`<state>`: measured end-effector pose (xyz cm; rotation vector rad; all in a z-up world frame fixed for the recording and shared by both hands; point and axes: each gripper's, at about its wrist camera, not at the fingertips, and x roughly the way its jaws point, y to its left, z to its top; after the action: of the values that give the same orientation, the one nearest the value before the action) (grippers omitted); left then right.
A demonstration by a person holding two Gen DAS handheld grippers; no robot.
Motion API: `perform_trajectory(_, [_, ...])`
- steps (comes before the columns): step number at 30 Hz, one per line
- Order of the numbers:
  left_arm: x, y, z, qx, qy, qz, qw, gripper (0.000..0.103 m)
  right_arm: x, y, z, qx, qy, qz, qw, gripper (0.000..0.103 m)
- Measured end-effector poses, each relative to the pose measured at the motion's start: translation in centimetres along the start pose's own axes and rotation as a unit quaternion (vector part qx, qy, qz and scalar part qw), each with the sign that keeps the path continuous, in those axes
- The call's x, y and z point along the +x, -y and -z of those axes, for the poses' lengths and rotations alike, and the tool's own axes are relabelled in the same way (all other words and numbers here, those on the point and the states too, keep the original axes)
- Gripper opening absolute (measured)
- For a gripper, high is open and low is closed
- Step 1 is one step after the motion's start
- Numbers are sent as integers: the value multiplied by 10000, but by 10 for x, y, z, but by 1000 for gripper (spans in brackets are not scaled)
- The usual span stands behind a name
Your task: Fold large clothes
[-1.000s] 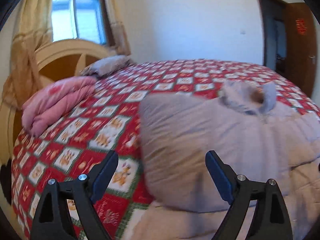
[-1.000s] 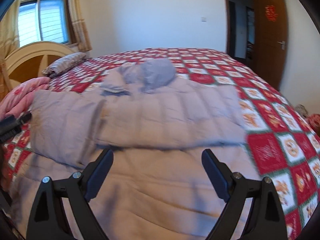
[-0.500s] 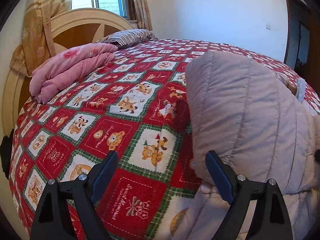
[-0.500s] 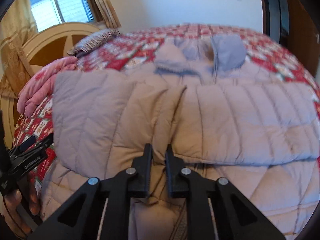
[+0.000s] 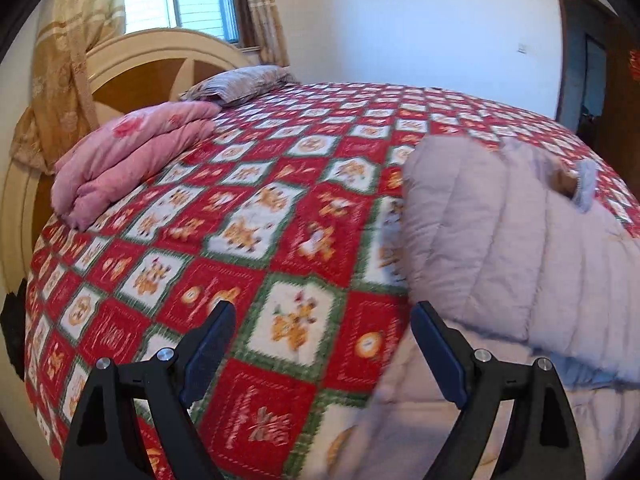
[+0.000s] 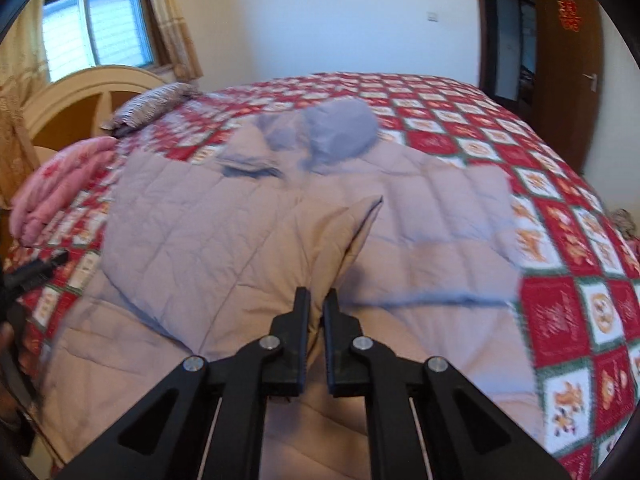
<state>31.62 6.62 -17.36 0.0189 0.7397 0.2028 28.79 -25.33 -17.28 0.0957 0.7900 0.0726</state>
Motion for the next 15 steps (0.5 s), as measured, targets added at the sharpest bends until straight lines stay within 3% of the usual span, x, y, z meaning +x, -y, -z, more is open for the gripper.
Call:
perform_trajectory(2, [-5,13,-12,149,89,71,9998,89,5,11,5,110,-123,16,9999,13])
perform_trajectory(4, [-8,23,-24,230,191,146,9994,89,2,21,6,289,-80,211,9993,33])
perform_trajectory(5, [-9,28,-33,229,281,176,9992,89,-1,26,5,413,-54,362,9985,37])
perform_trajectory(9, [2,45,-67,198,488,253,9983,89,-26,34,-9,652,423,733,9943,38])
perform_trajectory(12, [25,59,-88,134,479,281,9984,89,-34,12,-27,494,705,367,9956,38])
perform_trajectory(15, [53,78,-96,262,280,153,9991,89,-17,-11,-42,268,623,129,9976,38])
